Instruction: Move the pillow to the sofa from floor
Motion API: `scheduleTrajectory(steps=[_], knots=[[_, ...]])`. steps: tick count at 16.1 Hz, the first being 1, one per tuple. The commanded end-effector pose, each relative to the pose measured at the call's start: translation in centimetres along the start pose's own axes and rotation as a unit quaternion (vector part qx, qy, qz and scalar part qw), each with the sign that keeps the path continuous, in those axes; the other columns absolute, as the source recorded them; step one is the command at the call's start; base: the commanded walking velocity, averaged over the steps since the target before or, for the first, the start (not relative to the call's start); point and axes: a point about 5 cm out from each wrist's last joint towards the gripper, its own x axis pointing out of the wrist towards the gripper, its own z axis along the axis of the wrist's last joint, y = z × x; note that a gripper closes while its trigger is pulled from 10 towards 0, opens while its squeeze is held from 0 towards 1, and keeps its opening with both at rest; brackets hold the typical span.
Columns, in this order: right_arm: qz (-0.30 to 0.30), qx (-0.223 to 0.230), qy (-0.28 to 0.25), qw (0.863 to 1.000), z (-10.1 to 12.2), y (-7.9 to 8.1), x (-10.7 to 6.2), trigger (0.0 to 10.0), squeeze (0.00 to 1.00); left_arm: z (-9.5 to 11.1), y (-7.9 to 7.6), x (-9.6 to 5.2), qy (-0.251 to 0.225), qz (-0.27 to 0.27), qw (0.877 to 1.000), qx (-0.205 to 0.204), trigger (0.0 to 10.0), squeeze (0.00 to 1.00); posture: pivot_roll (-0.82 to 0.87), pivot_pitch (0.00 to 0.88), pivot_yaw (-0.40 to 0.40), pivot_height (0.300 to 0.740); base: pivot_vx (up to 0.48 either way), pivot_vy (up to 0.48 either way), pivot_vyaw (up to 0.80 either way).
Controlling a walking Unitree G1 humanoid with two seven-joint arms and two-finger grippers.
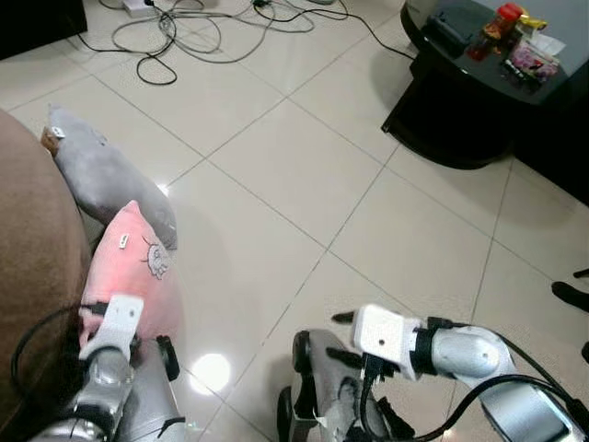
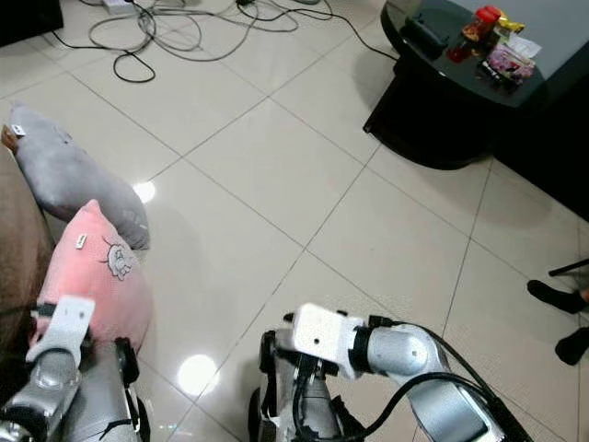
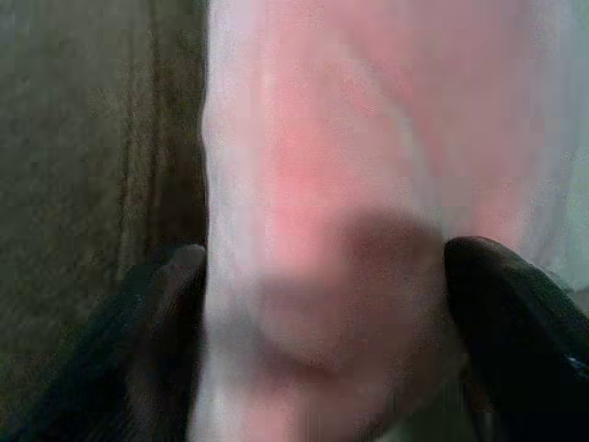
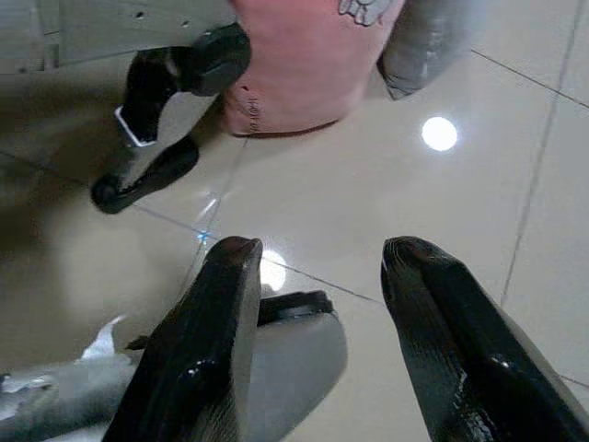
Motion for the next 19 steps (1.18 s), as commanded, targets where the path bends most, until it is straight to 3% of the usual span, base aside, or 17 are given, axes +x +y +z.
scheduleTrajectory(steps=[1,4,5,7,8,19], knots=[[0.012,0.01,0.013,1.0,-0.8,0.3,-0.3,10.0,0.0,-1.4,-0.9,-0.6,0.031,-0.022,0.999,0.0,10.0,0.0,-0.21,0.222,-0.312,0.584,0.0,0.0,0.0],[0.018,0.017,0.015,1.0,-1.1,0.9,-0.3,10.0,0.0,-1.9,-1.6,-0.9,0.043,-0.053,0.997,-0.042,10.0,0.0,-0.21,0.222,-0.315,0.584,0.0,0.0,0.0],[0.021,0.022,0.011,0.999,-1.1,0.9,-0.3,10.0,0.0,-1.8,-1.7,-0.9,0.042,-0.056,0.997,-0.044,6.5,0.0,-0.21,0.222,-0.315,0.584,0.0,0.0,0.0],[0.021,0.022,0.006,1.0,-0.9,1.0,-0.3,10.0,0.0,-1.7,-1.7,-0.9,0.038,-0.054,0.996,-0.052,2.8,0.0,-0.2,0.221,-0.314,0.584,0.0,0.0,0.0],[0.01,0.021,-0.002,1.0,-0.7,0.8,-0.4,10.0,0.0,-1.4,-1.6,-0.8,0.031,-0.052,0.996,-0.059,0.0,0.0,-0.2,0.221,-0.314,0.584,0.0,0.0,0.0],[-0.004,0.02,-0.007,1.0,-0.5,0.5,-0.4,10.0,0.0,-0.9,-2.6,-1.0,0.015,-0.091,0.994,-0.065,0.0,0.0,-0.19,0.208,-0.301,0.584,0.0,0.0,0.0]])
